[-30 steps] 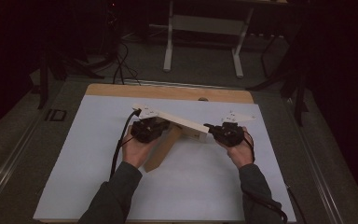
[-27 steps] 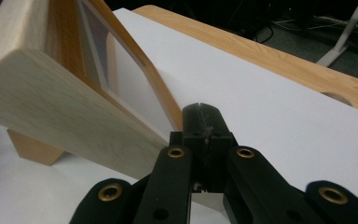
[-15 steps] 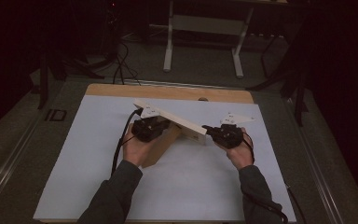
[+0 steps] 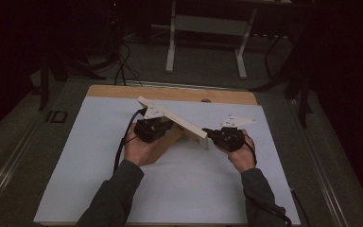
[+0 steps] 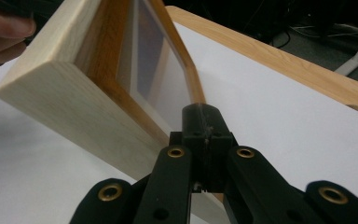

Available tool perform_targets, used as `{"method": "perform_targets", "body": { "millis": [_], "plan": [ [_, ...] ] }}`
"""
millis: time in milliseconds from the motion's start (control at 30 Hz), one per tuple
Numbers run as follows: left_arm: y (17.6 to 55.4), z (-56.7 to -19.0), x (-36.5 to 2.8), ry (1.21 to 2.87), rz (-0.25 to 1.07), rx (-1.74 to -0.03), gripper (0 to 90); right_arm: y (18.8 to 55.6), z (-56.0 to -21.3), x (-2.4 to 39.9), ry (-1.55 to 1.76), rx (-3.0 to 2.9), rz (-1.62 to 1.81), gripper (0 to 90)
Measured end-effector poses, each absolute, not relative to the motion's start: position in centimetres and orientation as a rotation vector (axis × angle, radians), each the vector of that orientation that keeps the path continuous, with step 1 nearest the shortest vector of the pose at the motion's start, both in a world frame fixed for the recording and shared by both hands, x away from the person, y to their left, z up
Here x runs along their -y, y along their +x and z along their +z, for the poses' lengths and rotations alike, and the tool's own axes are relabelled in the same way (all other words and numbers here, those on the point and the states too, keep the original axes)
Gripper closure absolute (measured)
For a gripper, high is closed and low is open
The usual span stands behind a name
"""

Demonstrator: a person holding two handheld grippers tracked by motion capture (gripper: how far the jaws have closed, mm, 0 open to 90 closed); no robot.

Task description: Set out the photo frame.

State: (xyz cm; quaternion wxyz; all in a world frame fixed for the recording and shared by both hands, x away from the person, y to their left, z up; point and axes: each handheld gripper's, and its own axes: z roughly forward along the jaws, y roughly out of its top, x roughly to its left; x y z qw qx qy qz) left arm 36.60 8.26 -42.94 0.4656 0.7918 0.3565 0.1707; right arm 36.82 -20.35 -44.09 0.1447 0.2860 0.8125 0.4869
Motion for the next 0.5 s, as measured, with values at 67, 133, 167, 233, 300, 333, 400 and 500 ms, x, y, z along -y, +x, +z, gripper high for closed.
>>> {"method": "perform_targets", "body": {
  "millis": [67,133,167,233,300,333,400,500],
  "plan": [
    [36.8,-43.0,-8.5,1.928,0.39,-0.876,90.0,36.7,-44.1,20.3,0.816,-2.344,1.409,89.8],
    [37.1,-43.1,-8.7,1.913,0.362,-0.879,90.0,36.6,-44.1,20.2,0.813,-2.349,1.407,89.7],
    [37.1,-43.1,-8.8,1.909,0.357,-0.881,90.0,36.6,-44.1,20.2,0.81,-2.351,1.41,89.7],
    [37.2,-43.0,-8.9,1.901,0.35,-0.883,90.0,36.5,-44.1,20.1,0.801,-2.353,1.411,89.8],
    [37.2,-42.8,-9.2,1.894,0.351,-0.884,90.0,36.5,-44.1,20.1,0.798,-2.355,1.411,89.8],
    [37.2,-42.7,-9.3,1.891,0.352,-0.888,90.0,36.4,-44.0,20.1,0.796,-2.356,1.411,89.8],
    [37.2,-42.5,-9.5,1.889,0.353,-0.893,90.0,36.3,-44.0,20.0,0.798,-2.357,1.413,89.8],
    [37.3,-42.4,-9.5,1.898,0.361,-0.9,90.0,36.2,-44.0,19.9,0.787,-2.36,1.415,89.8]
  ]
}}
